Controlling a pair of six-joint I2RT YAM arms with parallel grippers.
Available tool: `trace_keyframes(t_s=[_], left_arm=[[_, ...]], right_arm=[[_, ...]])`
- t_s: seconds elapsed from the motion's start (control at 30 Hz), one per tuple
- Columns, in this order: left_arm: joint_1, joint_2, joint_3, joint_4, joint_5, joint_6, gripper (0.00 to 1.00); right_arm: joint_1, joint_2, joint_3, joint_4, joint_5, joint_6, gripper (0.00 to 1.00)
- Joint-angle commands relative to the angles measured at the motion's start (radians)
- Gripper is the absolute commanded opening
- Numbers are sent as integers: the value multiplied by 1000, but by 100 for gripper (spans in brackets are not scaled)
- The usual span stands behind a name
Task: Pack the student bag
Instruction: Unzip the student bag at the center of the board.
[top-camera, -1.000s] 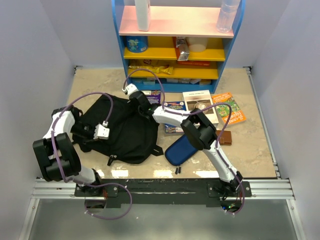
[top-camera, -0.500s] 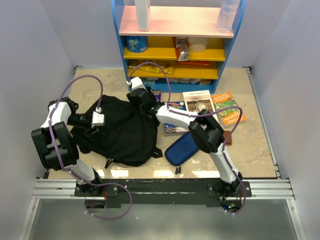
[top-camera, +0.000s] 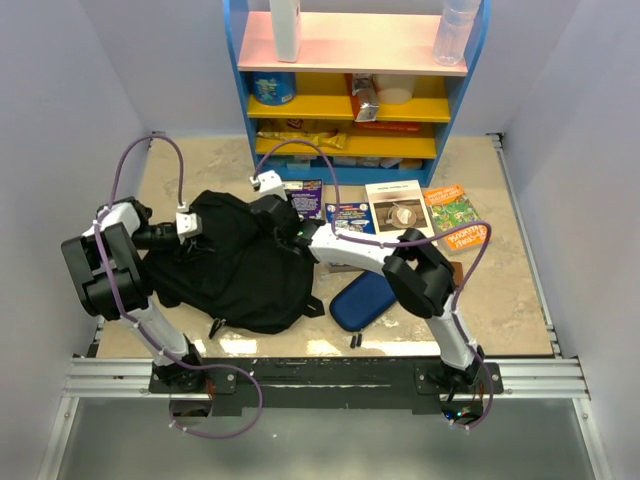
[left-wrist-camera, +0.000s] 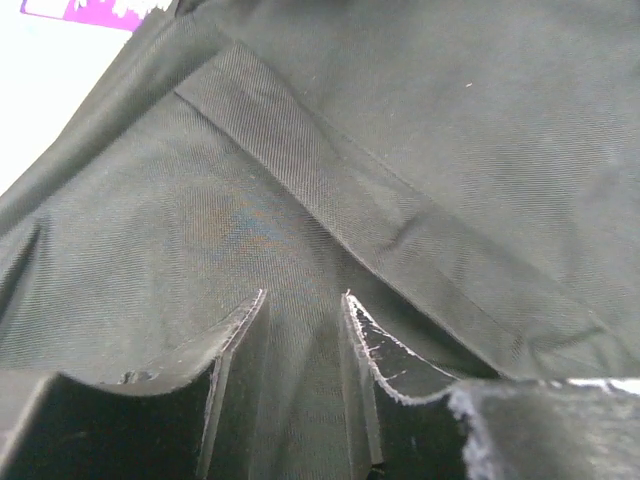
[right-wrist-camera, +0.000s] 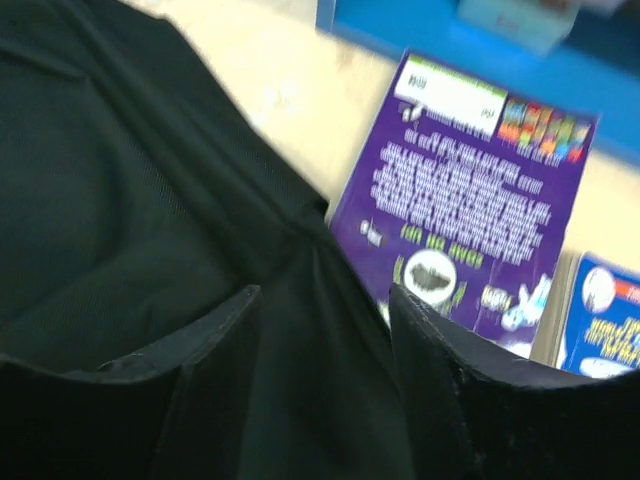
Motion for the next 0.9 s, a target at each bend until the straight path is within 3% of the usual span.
trace_keyframes(t_s=[0.0, 0.2, 0.3, 0.5, 0.73, 0.87], left_arm=[[-58, -39, -76, 207, 15, -78, 38], [-159, -52, -104, 178, -61, -63, 38], [-179, -69, -83, 156, -46, -86, 37], [-208, -85, -29, 52, -5, -50, 40], [-268, -157, -159, 216, -83, -116, 43], [-276, -167, -172, 219, -88, -127, 43]], right_arm=[[-5, -115, -88, -50, -134, 203, 53], [-8, -83, -141, -12, -279, 264, 48], [-8, -68, -120, 11, -313, 275, 52], [-8, -71, -83, 17, -367, 331, 68], [-8, -60, -34, 17, -428, 416, 71], [-10, -29, 23, -9, -442, 441, 69]])
